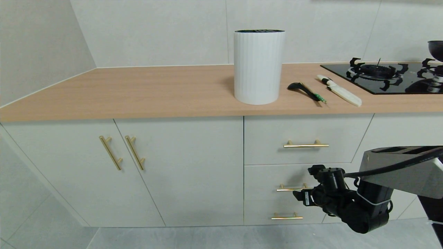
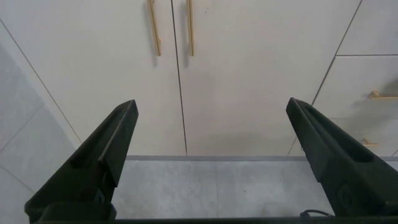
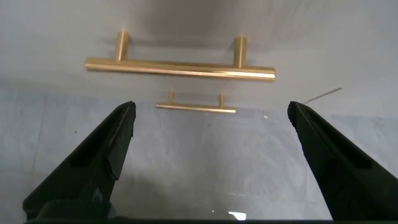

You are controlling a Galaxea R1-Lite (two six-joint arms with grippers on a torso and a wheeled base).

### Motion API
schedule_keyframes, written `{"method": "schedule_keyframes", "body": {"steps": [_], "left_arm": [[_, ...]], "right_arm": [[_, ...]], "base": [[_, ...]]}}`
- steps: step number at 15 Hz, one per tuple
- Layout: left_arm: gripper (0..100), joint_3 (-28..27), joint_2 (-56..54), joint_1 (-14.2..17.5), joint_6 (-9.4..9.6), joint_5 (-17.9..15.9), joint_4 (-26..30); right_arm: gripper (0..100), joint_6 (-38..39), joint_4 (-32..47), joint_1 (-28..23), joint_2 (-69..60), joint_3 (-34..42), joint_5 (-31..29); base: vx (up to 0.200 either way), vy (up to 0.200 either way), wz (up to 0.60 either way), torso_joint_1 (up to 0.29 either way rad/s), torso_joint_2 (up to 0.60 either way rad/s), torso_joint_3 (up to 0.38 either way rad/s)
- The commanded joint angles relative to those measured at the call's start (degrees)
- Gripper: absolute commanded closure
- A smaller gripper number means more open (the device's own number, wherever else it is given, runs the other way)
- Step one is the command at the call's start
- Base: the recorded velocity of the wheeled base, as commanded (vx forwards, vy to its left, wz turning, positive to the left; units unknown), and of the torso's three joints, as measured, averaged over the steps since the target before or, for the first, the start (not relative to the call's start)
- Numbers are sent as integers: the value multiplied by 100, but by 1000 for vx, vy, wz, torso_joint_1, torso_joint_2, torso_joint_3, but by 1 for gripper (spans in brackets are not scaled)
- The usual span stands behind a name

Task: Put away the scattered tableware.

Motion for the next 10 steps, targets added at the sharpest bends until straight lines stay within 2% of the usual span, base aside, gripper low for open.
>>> {"method": "schedule_keyframes", "body": {"steps": [1,7,10], "left_arm": [[0,0,9,-7,-1,1,0],[0,0,9,1,-1,1,0],[0,0,9,1,-1,1,0]], "right_arm": [[0,43,-10,-23,160,-170,-3],[0,210,7,-76,389,-636,-56],[0,201,245,-181,2,-425,-21]], "base": [[0,0,0,0,0,0],[0,0,0,0,0,0],[0,0,0,0,0,0]]}}
